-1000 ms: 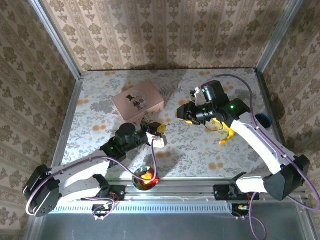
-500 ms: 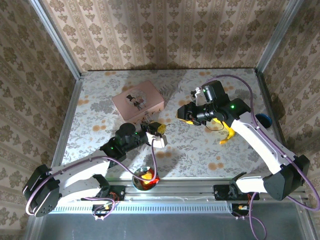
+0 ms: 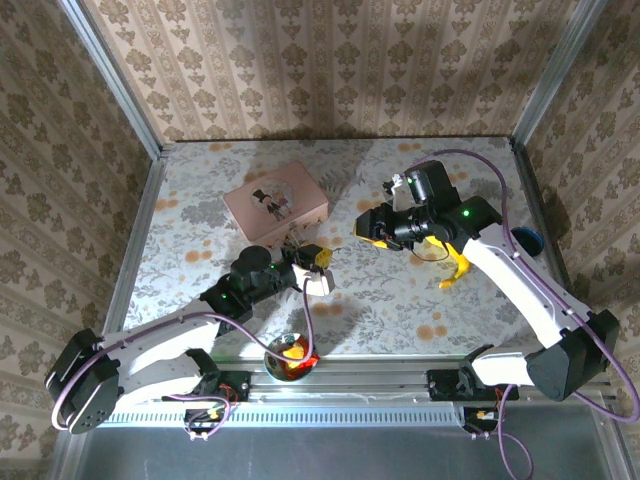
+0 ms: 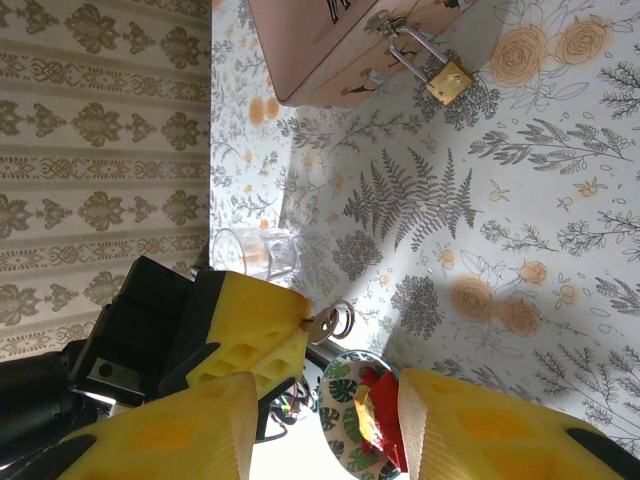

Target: Unlock the padlock with the key

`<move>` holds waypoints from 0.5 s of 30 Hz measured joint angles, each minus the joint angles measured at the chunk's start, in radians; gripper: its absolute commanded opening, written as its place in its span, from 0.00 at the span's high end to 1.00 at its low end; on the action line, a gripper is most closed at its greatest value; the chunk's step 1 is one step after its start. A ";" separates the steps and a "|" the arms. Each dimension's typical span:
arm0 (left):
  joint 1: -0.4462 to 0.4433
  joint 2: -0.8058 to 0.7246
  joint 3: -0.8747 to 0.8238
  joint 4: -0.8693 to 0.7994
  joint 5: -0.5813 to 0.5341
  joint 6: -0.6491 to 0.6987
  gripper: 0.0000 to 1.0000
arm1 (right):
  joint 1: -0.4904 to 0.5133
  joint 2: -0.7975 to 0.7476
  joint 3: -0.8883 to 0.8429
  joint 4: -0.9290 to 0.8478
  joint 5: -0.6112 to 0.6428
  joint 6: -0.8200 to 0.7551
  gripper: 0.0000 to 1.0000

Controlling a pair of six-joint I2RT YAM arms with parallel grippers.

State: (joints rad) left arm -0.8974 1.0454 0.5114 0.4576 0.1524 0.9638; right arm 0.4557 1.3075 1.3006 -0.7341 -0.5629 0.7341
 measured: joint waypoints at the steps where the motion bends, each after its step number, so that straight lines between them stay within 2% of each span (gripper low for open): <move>1: 0.000 0.000 0.000 0.000 0.000 0.000 1.00 | 0.000 0.000 0.000 0.000 -0.002 0.000 0.58; 15: 0.000 0.000 0.000 0.009 0.008 0.009 1.00 | 0.000 0.000 -0.004 0.047 -0.074 0.055 0.61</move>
State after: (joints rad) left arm -0.8970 1.0454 0.5114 0.4667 0.1600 0.9730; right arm 0.4561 1.3075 1.2968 -0.6868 -0.6373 0.7895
